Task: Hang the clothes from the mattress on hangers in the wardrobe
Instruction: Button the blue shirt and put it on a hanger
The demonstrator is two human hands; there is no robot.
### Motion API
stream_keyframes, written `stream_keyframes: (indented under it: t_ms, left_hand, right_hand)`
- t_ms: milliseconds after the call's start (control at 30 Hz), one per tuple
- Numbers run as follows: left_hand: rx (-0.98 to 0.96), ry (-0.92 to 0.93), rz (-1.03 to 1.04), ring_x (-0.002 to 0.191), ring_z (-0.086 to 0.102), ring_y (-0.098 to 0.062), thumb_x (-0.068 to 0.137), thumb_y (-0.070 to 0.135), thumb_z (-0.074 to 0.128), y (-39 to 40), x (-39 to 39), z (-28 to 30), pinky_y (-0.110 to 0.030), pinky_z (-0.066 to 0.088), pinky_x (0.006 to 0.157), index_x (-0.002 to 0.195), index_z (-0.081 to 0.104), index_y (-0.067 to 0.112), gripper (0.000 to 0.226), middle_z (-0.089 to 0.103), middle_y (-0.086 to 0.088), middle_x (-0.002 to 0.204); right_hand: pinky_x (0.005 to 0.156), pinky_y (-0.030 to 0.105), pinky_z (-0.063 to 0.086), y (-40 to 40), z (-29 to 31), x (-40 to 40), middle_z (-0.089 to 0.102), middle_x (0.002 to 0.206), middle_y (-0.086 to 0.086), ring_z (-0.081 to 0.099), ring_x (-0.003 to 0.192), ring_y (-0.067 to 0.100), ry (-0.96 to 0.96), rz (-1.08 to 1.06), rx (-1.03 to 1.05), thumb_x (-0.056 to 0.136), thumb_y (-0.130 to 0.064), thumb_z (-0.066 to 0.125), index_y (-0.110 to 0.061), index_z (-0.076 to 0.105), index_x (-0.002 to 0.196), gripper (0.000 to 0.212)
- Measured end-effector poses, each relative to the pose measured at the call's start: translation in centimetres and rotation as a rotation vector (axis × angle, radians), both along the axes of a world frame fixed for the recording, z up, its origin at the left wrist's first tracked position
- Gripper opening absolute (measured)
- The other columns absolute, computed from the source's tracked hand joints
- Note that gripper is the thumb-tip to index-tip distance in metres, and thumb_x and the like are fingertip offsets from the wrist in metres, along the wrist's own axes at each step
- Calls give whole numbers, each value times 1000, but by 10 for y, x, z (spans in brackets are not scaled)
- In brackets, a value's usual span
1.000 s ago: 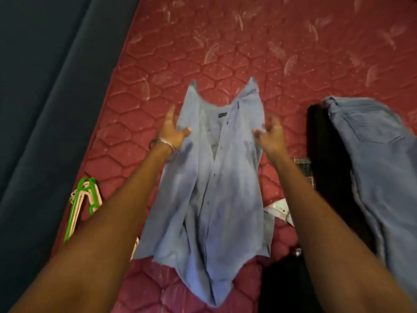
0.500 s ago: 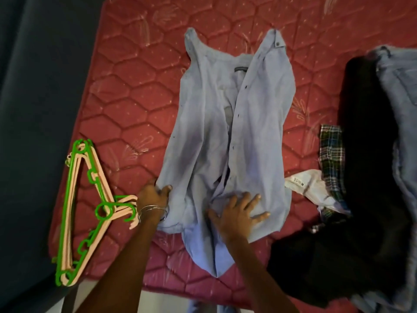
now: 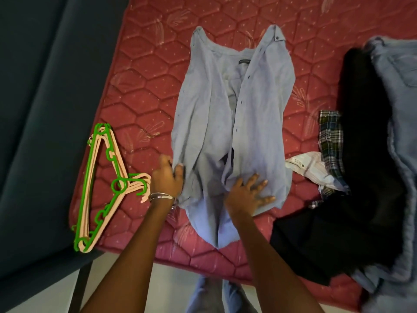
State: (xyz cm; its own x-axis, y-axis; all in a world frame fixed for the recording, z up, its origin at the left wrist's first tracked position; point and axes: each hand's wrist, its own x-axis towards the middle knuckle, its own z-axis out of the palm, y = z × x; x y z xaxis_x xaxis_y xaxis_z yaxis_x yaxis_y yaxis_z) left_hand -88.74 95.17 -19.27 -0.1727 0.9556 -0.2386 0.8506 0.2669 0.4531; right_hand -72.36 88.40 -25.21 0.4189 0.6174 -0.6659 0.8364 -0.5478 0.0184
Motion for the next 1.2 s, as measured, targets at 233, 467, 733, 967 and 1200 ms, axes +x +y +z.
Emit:
stream_keyframes:
  t_ms: [233,467,733,967,1200]
  left_hand:
    - [13,233,-339,79,63,-39,80,17,61,-34,37,12,-43,50,60,114,61,22,34,61,-15,99]
    - [-114,512,-966,61,63,-23,59,20,52,-126,112,-9,-33,50,52,88,74,19,36,67,-3,83]
    - [-423,-76,-520,91,66,-31,84,32,42,-145,91,-45,-37,52,74,97,69,15,35,70,-11,96]
    - [-175,-308,292,81,66,-27,82,2,51,-80,87,-68,-28,49,74,90,73,12,25,72,-9,84]
    - [-415,-594,312,55,63,-31,87,8,61,-71,108,-98,-41,57,56,94,67,4,10,66,-11,69]
  right_hand:
    - [98,59,32,-37,43,51,67,100,20,61,99,41,23,-391,529,82,-14,47,-4,66,105,32]
    - [67,42,53,-75,56,86,68,73,16,64,63,33,-217,-191,970,60,-5,40,-1,71,95,47]
    - [59,31,52,-103,1,84,72,75,9,67,66,25,537,108,583,82,-25,44,-6,71,78,33]
    - [73,33,47,-50,-4,69,65,88,14,61,81,26,404,-113,733,88,-11,63,-1,66,92,11]
    - [82,39,49,-47,-28,56,61,110,14,59,102,33,143,-104,448,94,-24,52,-6,57,114,27]
